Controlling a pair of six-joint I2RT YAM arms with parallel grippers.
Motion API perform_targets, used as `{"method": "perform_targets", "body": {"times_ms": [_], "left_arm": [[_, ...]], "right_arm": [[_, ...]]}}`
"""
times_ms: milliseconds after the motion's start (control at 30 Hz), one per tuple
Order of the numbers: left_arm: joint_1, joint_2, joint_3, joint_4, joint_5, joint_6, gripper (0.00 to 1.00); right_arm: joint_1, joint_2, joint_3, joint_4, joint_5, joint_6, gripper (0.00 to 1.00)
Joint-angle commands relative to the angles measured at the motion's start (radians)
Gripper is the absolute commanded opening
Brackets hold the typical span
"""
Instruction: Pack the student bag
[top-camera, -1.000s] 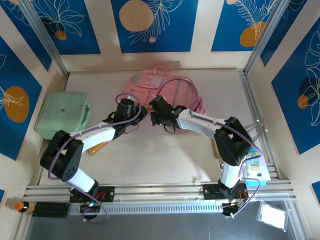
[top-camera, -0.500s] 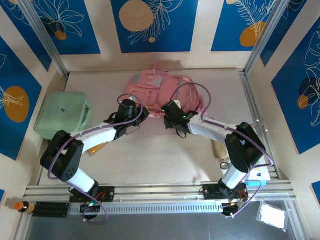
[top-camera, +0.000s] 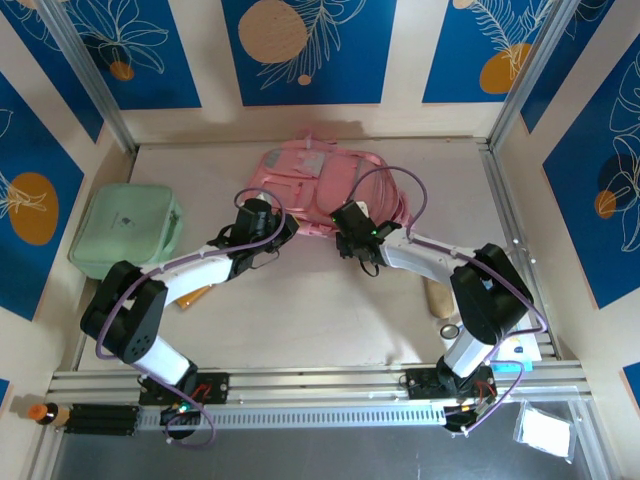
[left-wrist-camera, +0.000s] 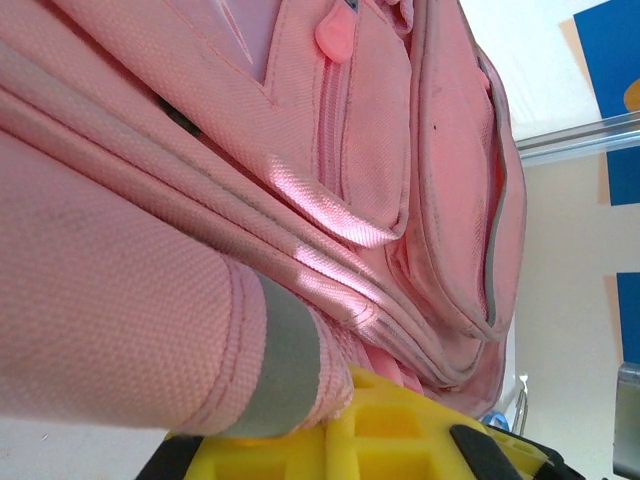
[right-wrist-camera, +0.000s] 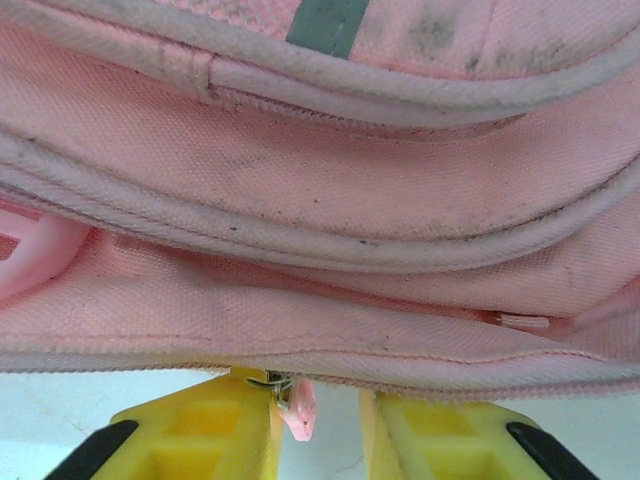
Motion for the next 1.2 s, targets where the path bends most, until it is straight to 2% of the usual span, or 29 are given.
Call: {"method": "perform_targets", "body": {"times_ms": [0,300,600,800,1000,1067,1167], "left_arm": [[0.004,-0.029,0.033,0.063,0.011,0.02,0.0],[0.014,-0.025,0.033,0.041,-0.009,0.028,0.0],[0.051,0.019,0.004,0.044,-0.009,0.024,0.0],[0.073,0.095,0.053,0.036,0.017,0.05,0.0],[0.157,0.173,0.107,-0.007,0.086,0.08,0.15],[0.176,0.171,0.107,-0.018,0.087,0.102,0.26],[0.206,0.122,0.078,-0.095,0.044,0.14,0.49]], "right_arm": [[-0.011,0.016,0.026,0.019,-0.016,-0.02,0.25],[-0.044,-0.02,-0.018,-0.003,0.01,-0.014,0.08],[-0.188,-0.119,-0.128,-0.064,-0.031,0.039,0.07],[-0.189,-0.121,-0.106,-0.095,-0.107,0.018,0.0],[-0.124,-0.128,-0.081,-0.104,-0.221,0.082,0.0],[-0.08,-0.12,-0.063,-0.095,-0.256,0.107,0.0],[-0.024,-0.088,-0.025,-0.058,-0.321,0.136,0.0]]}}
